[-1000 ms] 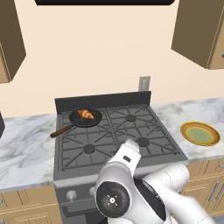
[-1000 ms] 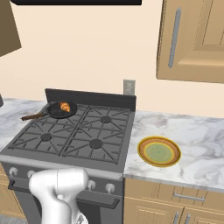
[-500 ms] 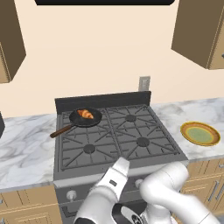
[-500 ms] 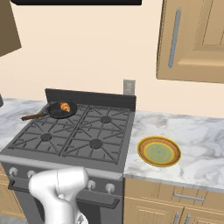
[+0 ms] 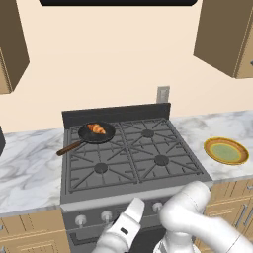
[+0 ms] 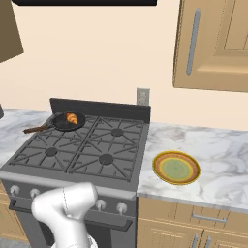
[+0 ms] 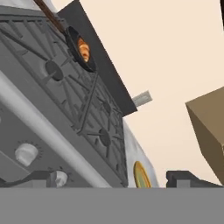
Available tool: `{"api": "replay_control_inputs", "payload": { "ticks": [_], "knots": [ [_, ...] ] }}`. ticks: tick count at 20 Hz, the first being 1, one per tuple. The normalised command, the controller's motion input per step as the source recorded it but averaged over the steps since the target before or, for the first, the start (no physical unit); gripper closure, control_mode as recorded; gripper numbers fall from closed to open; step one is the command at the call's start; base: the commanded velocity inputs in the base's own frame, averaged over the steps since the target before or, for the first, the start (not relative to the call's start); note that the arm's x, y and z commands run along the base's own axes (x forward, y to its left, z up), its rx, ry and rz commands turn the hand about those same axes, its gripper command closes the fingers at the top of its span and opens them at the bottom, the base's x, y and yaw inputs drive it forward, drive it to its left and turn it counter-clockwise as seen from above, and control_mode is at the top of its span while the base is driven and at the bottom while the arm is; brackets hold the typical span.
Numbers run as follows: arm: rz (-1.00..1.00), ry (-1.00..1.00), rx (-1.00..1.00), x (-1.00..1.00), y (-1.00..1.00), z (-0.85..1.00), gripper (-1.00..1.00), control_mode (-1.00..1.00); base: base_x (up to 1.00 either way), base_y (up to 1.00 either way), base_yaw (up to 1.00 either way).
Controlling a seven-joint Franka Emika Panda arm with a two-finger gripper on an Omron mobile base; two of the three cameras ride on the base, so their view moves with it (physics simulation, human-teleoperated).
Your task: Pick the croissant and place it on the pan. Then turn on the stove to warm the croissant.
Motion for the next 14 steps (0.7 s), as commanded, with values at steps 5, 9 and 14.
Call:
{"api": "replay_control_inputs", "payload": {
  "ticks": [5, 9, 14],
  "knots": [
    [-0.05, -0.09, 0.0, -0.01, 0.0, -0.37, -1.0, -1.0, 0.0, 0.0, 0.0],
    [-0.05, -0.04, 0.0, 0.0, 0.0, -0.34, -1.0, -1.0, 0.0, 0.0, 0.0],
    [-0.04, -0.01, 0.0, 0.0, 0.0, -0.31, -1.0, -1.0, 0.0, 0.0, 0.0]
  ]
}}
